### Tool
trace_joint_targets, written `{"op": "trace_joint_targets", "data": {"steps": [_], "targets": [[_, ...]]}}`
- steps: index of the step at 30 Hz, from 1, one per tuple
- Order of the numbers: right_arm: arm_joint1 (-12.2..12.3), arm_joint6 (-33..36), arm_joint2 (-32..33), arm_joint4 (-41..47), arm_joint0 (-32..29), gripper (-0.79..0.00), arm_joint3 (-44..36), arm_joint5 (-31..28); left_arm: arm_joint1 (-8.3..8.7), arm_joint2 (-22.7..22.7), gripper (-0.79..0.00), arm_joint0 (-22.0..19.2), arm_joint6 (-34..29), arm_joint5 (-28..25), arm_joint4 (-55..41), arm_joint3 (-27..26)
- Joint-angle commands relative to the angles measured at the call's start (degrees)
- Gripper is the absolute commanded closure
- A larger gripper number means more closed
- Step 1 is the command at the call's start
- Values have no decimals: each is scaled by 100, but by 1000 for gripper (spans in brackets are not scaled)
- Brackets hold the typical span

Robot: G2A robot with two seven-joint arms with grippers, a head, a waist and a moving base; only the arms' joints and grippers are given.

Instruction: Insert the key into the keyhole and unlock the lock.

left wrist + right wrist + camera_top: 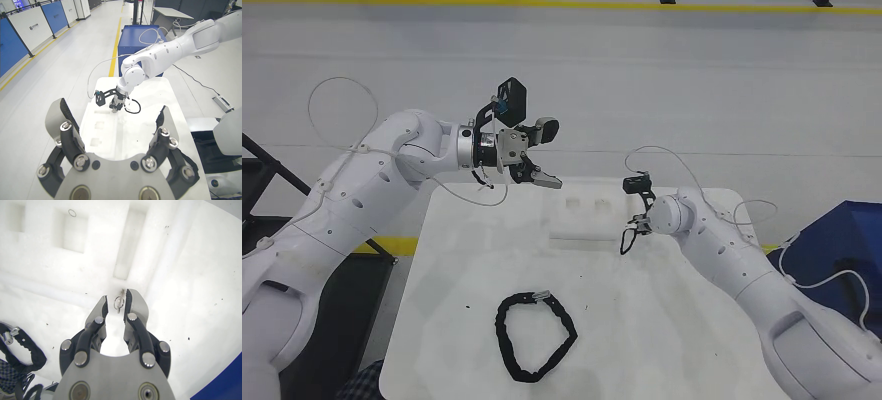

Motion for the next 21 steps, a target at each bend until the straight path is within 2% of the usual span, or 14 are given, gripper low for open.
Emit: {"op": "trace_joint_targets", "data": {"steps": [1, 8, 12, 15, 21], "targets": [[-20, -3, 14, -10, 3, -126, 54, -7, 0, 0, -785, 0, 0, 0, 0, 0], [-117, 10, 9, -100, 3, -86, 200, 12, 0, 0, -785, 0, 0, 0, 0, 0], [-178, 19, -2, -155, 10, -95, 298, 19, 0, 0, -785, 0, 0, 0, 0, 0], [-225, 1, -4, -194, 21, 0, 380, 37, 0, 0, -785, 0, 0, 0, 0, 0], [-297, 7, 19, -289, 92, 0, 443, 20, 0, 0, -785, 0, 0, 0, 0, 0]]}}
